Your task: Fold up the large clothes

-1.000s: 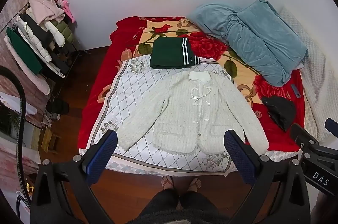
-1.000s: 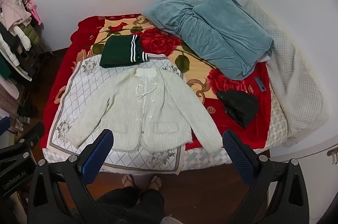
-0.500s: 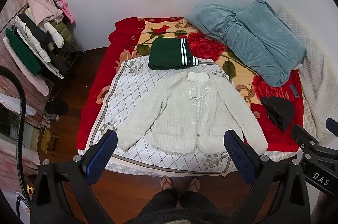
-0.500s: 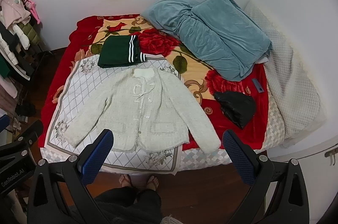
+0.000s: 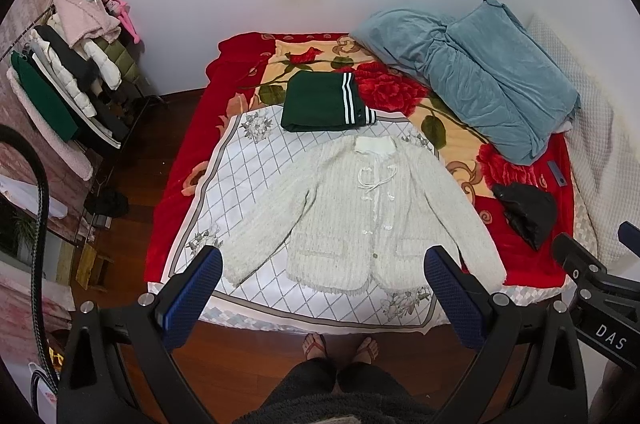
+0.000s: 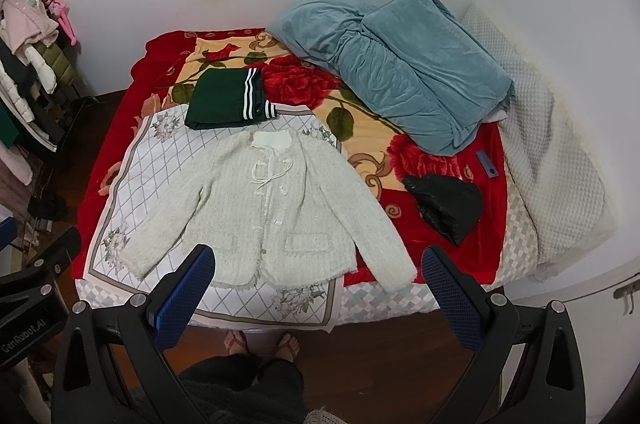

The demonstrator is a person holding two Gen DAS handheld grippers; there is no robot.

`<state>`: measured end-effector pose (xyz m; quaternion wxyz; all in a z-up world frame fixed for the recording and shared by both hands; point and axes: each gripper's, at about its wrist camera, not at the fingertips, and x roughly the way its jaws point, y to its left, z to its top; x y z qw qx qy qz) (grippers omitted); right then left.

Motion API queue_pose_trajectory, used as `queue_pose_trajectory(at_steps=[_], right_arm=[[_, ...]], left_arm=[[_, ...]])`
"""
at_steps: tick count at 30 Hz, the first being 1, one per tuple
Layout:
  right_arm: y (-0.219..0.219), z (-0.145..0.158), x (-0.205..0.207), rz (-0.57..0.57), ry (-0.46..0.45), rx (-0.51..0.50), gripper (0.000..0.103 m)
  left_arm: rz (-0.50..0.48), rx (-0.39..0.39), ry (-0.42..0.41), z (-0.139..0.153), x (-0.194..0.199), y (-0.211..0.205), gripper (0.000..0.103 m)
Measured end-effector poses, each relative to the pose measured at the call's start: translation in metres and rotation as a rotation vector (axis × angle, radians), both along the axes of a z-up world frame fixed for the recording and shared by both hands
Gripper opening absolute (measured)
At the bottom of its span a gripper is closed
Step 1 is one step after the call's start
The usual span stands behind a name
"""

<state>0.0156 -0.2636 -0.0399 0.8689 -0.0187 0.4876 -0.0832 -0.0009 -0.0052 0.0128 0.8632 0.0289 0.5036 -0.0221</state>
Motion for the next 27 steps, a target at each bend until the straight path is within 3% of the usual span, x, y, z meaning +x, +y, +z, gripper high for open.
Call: queue_pose_trajectory(at_steps=[27], right_arm=[[0.0015,0.0010,-0.0007,0.000,-0.005,-0.001,0.103]], left_arm=[[0.004,-0.008,-0.018,0.0016,-0.0034,-0.0035,0.103]])
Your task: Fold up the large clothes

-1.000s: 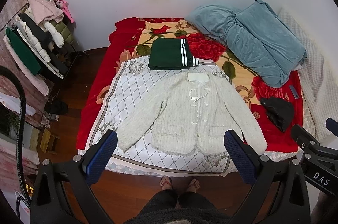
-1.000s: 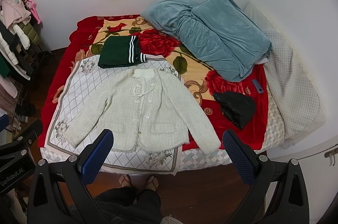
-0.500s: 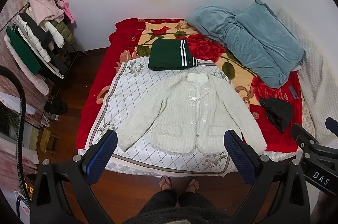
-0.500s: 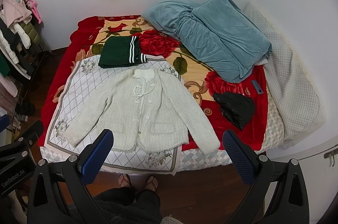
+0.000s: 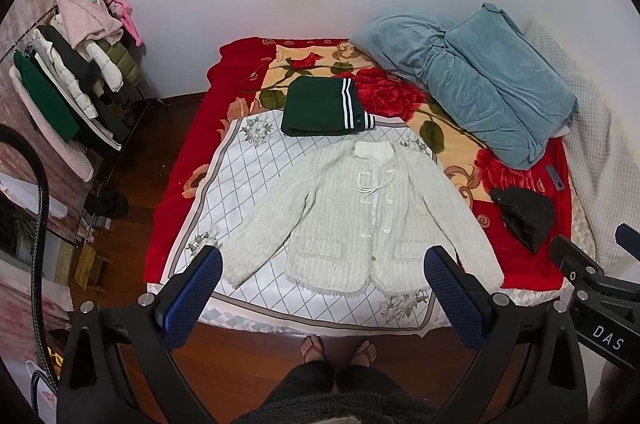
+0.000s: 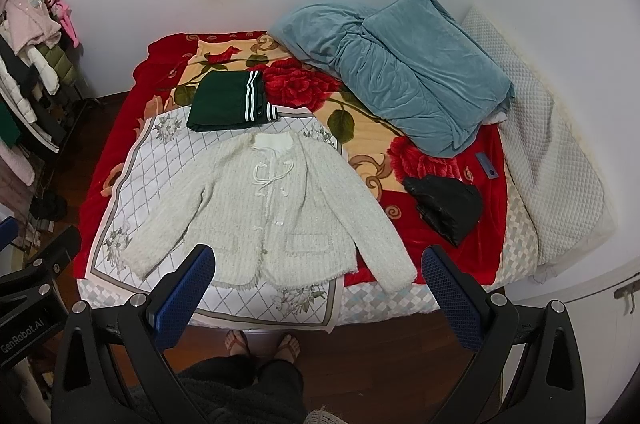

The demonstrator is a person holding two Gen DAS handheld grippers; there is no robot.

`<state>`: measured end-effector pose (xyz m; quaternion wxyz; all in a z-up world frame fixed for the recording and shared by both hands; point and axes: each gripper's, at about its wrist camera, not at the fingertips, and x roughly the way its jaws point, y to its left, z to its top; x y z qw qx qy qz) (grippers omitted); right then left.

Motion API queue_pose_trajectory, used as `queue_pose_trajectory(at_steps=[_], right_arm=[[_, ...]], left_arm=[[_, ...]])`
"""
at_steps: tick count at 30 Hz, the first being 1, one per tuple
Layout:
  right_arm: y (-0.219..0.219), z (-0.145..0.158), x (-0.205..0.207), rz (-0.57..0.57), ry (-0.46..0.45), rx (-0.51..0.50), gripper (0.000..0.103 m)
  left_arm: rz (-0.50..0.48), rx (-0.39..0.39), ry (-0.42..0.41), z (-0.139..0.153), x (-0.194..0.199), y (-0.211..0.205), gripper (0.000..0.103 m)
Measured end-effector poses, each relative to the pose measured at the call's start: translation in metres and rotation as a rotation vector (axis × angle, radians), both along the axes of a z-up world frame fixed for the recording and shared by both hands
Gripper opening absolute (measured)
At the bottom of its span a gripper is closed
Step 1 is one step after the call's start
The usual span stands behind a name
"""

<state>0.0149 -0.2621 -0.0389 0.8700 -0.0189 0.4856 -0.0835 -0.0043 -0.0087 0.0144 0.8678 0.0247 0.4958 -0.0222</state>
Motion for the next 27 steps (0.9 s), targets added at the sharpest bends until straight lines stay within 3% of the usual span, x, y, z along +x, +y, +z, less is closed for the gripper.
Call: queue_pose_trajectory(at_steps=[27], right_arm=[[0.004,0.009,0.010,0.000,-0.003,0.009,0.103]], left_arm=[[0.000,-0.006,-0.018,0.008,0.007,0.005,0.103]])
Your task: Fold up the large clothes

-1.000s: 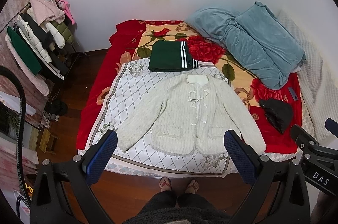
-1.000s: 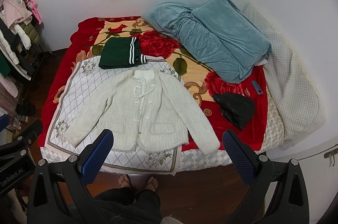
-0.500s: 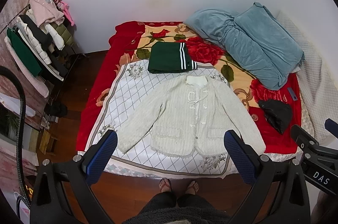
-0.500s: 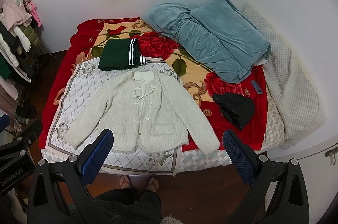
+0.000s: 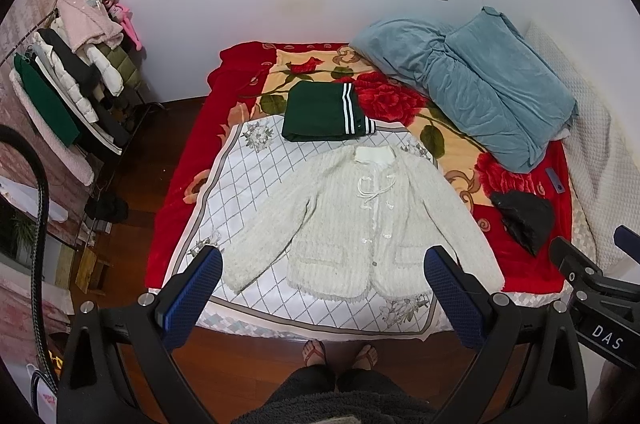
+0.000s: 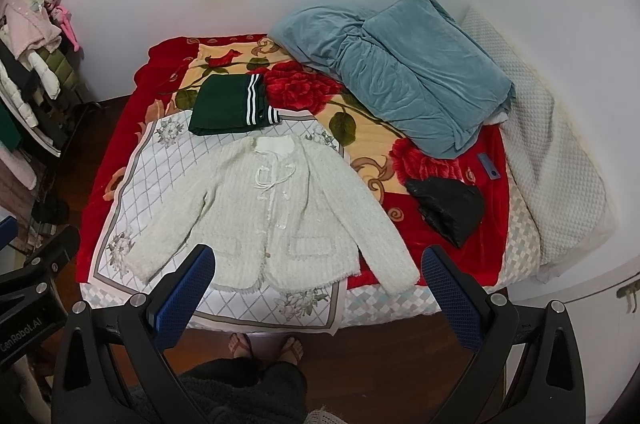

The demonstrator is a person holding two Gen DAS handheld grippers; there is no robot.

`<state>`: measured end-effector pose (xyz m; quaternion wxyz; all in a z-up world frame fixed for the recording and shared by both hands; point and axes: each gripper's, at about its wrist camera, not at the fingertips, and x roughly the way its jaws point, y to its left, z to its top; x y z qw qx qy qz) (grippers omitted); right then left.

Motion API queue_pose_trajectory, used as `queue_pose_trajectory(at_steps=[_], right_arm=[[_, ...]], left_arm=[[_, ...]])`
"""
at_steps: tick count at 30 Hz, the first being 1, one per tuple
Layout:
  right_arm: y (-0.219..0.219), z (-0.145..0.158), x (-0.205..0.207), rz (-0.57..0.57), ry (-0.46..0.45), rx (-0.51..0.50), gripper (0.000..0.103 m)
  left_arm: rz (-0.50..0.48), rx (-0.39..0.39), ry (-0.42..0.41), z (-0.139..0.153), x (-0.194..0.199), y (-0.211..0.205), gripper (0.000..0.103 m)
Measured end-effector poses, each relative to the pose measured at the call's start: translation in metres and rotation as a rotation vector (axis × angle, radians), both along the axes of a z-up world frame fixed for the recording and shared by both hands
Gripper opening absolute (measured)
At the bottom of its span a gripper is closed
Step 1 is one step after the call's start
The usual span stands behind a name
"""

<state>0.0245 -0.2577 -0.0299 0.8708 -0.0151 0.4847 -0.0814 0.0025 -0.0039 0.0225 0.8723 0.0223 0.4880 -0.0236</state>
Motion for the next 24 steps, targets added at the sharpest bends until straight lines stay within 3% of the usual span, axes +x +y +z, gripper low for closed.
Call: queue_pose_trajectory(at_steps=[3,8,11,15,18,20,24], right_arm=[[0.001,-0.001,0.010,-0.015,0.002,0.017,0.103],[-0.008,-0.021,0.030,-0.078,-0.053,0.083,0.103],[-0.027,-0.052,0.045,-0.175,-0.070,0.128,0.103],[-0.066,-0.109,0.061,-0.343,-0.068,0.185,0.100],[-0.104,-0.159,0.068,-0.433,-0.031,0.235,0.081],[-0.139,-0.201,0.070,-0.515,0.008,0.297,0.062],[-0.208,-0.287,0.064,-0.681,0.077,0.402,0.053]], left_arm=[[0.000,0.005,-0.013,-0.004,0.007,0.003,0.103],[0.028,0.079,-0.119,-0.025,0.031,0.009,0.103],[0.035,0.107,-0.159,-0.054,0.053,0.013,0.103],[0.025,0.152,-0.134,-0.099,0.081,0.009,0.103],[0.012,0.202,-0.091,-0.139,0.103,-0.003,0.103],[-0.004,0.227,-0.040,-0.169,0.120,-0.016,0.103],[-0.014,0.283,-0.009,-0.212,0.146,-0.043,0.103]])
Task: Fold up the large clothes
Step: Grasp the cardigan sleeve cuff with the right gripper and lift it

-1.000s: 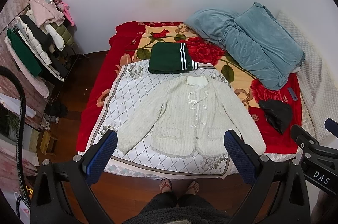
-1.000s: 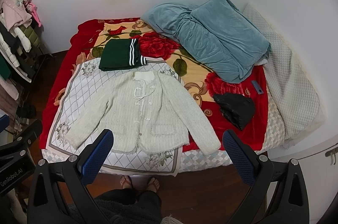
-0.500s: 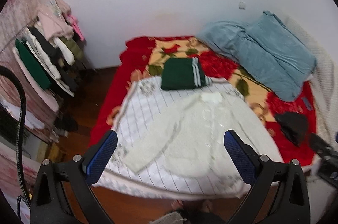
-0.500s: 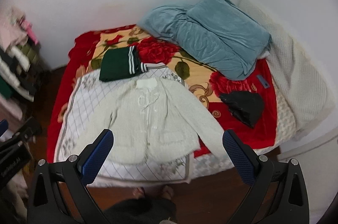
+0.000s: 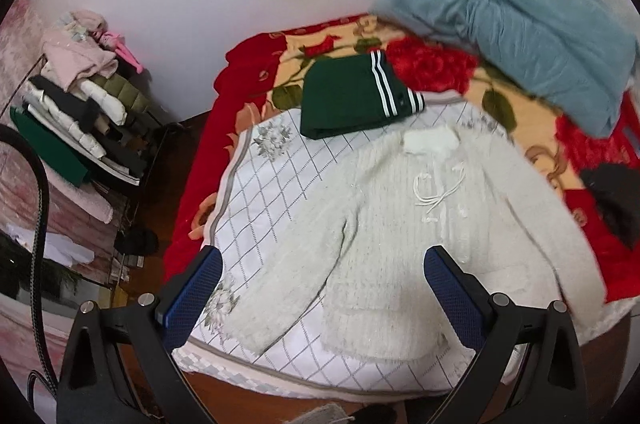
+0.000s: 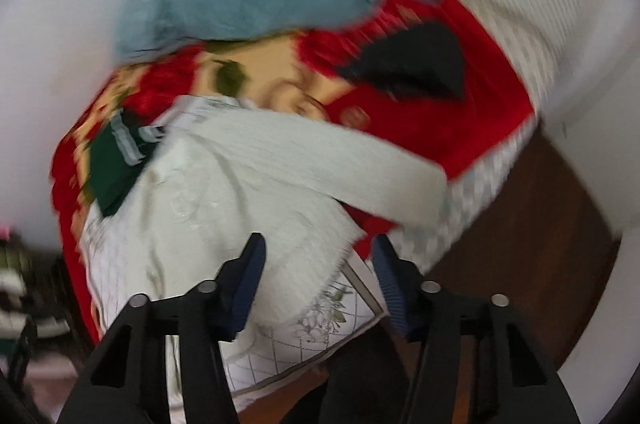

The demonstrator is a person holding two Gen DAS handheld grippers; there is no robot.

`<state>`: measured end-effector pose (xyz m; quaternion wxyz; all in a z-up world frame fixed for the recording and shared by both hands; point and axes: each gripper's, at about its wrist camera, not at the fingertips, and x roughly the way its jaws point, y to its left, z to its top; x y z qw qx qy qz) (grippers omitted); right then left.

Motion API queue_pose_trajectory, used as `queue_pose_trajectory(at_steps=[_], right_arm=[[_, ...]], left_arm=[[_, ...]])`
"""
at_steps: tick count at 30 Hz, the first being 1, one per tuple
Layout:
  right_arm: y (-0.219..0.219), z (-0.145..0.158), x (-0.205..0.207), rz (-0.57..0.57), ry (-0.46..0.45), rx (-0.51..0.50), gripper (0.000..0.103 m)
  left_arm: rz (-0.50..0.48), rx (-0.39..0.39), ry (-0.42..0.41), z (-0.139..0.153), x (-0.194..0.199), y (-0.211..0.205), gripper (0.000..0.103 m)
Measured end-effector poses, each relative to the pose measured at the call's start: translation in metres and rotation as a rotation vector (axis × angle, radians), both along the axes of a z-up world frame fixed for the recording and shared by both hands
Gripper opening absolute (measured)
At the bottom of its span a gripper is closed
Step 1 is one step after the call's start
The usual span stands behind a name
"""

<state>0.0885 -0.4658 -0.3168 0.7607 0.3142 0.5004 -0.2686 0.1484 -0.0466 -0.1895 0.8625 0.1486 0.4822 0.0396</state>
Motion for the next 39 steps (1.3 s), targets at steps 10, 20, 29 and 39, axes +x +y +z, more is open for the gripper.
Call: queue_pose_trajectory(at_steps=[10,20,29,39], right_arm=[[-0.121,-0.267,-0.020,-0.355,0.046,0.478,0.056],[-0.136,-0.390,-0.019,-0.682,-0.122,0.584,0.051],[-0.127,-0.415,0.000,-0.683,-0.175,0.498,0.061],[-0.120,-0.361,0.024,-0.558,-0.257,0.391,0.030]], left_arm=[[0.034,0.082,0.234,-0.151,0.075,-0.071,0.103],[-0.015,0.090,0.350,-0.267,0.110,-0.120,0.103],[-0.051,0.045,0.369,-0.307,0.121,-0.138,0.103],[-0.050,0.004,0.389,-0.327,0.113,-0.137,0.103]])
